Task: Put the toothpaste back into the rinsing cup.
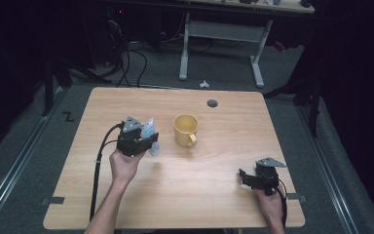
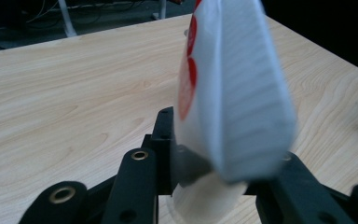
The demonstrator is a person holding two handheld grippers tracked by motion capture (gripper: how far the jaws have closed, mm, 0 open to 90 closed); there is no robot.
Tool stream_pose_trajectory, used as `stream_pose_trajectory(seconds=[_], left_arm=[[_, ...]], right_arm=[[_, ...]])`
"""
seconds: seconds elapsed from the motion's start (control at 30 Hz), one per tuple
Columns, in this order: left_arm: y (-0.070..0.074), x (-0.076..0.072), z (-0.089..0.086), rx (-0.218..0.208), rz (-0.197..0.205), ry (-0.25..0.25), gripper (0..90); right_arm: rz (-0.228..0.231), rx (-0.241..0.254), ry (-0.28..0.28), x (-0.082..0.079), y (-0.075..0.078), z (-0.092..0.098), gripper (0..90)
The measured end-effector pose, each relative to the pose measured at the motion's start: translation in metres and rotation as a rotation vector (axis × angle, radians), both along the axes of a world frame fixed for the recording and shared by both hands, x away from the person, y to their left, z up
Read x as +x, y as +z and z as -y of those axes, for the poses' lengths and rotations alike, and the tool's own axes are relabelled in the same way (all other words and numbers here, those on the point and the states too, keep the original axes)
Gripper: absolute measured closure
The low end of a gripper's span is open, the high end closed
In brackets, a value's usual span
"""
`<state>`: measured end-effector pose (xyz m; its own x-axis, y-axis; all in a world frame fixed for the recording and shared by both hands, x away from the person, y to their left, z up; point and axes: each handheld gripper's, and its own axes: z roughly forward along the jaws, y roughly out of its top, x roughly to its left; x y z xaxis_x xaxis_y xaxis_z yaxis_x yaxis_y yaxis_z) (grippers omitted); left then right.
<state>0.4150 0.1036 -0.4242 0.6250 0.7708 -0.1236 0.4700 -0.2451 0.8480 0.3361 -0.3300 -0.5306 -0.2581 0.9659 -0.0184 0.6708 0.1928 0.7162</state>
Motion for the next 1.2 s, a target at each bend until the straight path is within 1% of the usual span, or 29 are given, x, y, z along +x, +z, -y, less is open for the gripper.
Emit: stream_pose_trajectory(seconds=[0.07, 0.17, 0.23, 0.37, 0.57, 0.63, 0.87, 1.0, 1.07, 1.13, 1.2], left_arm=[[0.004, 0.001, 0.002, 0.007, 0.007, -0.008, 68.5], [0.008, 0.002, 0.004, -0.004, 0.007, -0.02, 68.5], [0.011, 0.003, 0.006, 0.004, 0.013, -0.027, 68.5], [0.017, 0.005, 0.008, -0.009, 0.014, -0.04, 68.5], [0.025, 0.009, 0.011, -0.016, 0.019, -0.047, 68.5], [0.026, 0.011, 0.012, -0.027, 0.019, -0.053, 68.5], [0.032, 0.015, 0.016, -0.02, 0.025, -0.056, 68.4], [0.036, 0.018, 0.017, -0.03, 0.027, -0.062, 68.3], [0.038, 0.019, 0.019, -0.02, 0.036, -0.058, 68.3], [0.041, 0.021, 0.021, -0.027, 0.035, -0.066, 68.2], [0.045, 0.022, 0.024, -0.028, 0.044, -0.072, 68.3]], right_arm=[[-0.001, 0.001, -0.002, 0.0, 0.0, 0.0, 23.3], [0.0, 0.0, 0.0, 0.0, 0.0, 0.0, 23.2], [0.0, 0.0, 0.001, 0.0, 0.0, 0.0, 23.2], [-0.001, 0.002, -0.001, 0.0, 0.0, 0.0, 23.2], [-0.001, 0.002, -0.001, 0.0, 0.0, 0.0, 23.2], [0.001, -0.001, 0.003, 0.0, 0.0, 0.0, 23.2], [0.001, -0.001, 0.003, 0.0, 0.0, 0.0, 23.2], [0.0, 0.0, 0.0, 0.0, 0.0, 0.0, 23.2], [0.0, 0.001, -0.002, 0.001, 0.0, 0.0, 23.2], [-0.001, 0.0, -0.004, 0.001, 0.0, 0.0, 23.2], [-0.001, 0.0, -0.003, 0.001, 0.0, 0.0, 23.2]])
